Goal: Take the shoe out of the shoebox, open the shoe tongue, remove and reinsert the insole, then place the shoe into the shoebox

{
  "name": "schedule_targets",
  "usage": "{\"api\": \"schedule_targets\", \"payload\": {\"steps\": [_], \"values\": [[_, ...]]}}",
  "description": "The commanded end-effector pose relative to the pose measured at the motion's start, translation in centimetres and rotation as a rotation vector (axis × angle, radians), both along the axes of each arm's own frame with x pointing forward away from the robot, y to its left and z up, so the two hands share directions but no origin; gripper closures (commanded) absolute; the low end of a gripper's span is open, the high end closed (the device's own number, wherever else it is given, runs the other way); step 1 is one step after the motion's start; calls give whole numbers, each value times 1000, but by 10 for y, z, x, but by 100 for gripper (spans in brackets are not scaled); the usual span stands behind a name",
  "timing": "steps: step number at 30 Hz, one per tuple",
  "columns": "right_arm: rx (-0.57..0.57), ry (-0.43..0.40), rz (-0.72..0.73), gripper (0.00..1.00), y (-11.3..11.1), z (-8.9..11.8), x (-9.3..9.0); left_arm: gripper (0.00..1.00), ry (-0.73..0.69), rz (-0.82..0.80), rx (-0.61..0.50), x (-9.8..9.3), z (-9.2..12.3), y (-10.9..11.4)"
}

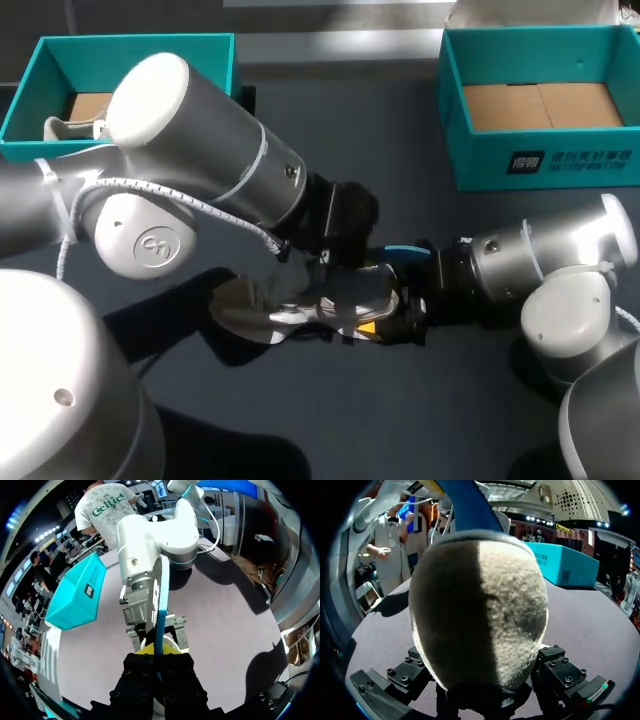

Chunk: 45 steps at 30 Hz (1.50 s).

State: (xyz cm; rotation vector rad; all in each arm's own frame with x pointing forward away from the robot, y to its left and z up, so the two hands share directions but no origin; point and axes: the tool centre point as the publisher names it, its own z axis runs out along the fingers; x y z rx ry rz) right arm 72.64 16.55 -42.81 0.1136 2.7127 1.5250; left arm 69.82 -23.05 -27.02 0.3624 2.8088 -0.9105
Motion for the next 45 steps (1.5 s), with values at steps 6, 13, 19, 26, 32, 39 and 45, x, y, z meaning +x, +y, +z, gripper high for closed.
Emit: {"api": "schedule_targets", "payload": {"steps": [6, 13, 19, 26, 32, 39, 45], "values": [[-4, -2, -2, 100, 2, -6, 1, 100, 38, -112, -146, -12, 74, 10], [-4, -2, -2, 100, 2, -6, 1, 100, 46, -191, -255, -17, 101, 11], [-4, -2, -2, 100, 2, -6, 1, 100, 46, -191, -255, -17, 101, 11], [-4, -2, -2, 100, 2, -6, 1, 100, 46, -191, -255, -17, 101, 11], [-4, -2, -2, 100, 2, -6, 1, 100, 288, -127, -439, -34, 126, 7], [-4, -2, -2, 100, 2, -6, 1, 100, 544, -21, -609, -43, 180, 7], [-4, -2, -2, 100, 2, -6, 1, 100, 556, -70, -629, -53, 200, -3]]}}
